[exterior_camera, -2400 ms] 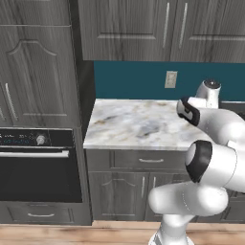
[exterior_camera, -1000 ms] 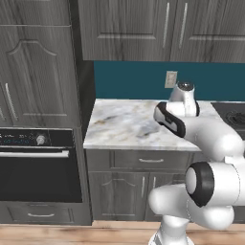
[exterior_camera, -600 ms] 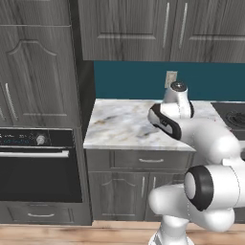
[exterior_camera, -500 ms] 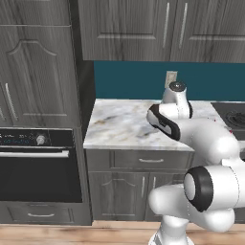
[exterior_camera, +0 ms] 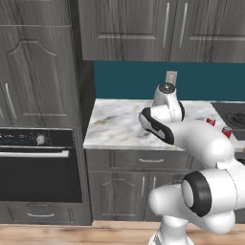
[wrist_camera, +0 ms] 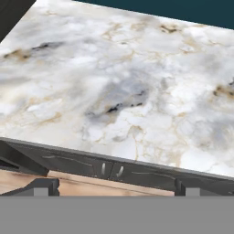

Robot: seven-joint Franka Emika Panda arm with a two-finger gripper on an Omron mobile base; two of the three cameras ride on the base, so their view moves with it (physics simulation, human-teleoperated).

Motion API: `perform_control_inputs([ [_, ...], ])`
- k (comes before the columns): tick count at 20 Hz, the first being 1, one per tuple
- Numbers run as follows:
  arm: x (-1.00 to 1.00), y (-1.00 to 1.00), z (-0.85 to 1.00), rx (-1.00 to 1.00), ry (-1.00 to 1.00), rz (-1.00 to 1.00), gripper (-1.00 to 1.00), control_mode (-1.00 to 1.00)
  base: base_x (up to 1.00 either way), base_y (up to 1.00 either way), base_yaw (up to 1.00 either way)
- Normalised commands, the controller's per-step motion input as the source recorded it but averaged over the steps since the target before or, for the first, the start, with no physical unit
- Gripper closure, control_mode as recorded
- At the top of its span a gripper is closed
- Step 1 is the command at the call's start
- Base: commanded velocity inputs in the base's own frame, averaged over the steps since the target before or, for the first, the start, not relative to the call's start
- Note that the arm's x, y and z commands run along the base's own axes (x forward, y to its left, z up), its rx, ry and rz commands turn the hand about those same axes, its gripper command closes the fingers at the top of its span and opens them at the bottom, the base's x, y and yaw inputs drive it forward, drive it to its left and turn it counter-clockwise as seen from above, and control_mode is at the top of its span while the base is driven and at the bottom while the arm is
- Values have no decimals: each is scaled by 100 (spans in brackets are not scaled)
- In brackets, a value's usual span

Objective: Four empty soda cans are scattered around the kitchen. Gather all the cans and cluster them next to the stove for recycling.

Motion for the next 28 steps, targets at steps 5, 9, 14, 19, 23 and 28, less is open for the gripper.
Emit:
perform_control_inputs([
  [5,-8,3,14,0,-4,0,-100,-100,0,0,0],
  [9,-11,0,14,0,-5,0,-100,-100,0,0,0],
  [14,-10,0,11,0,-3,0,-100,-100,0,0,0],
  [19,-6,0,3,0,0,0,-100,100,-14,-2,1],
  [23,0,0,0,0,0,0,-100,100,-41,-9,2],
  [28,0,0,0,0,0,0,-100,100,-37,-19,-1],
])
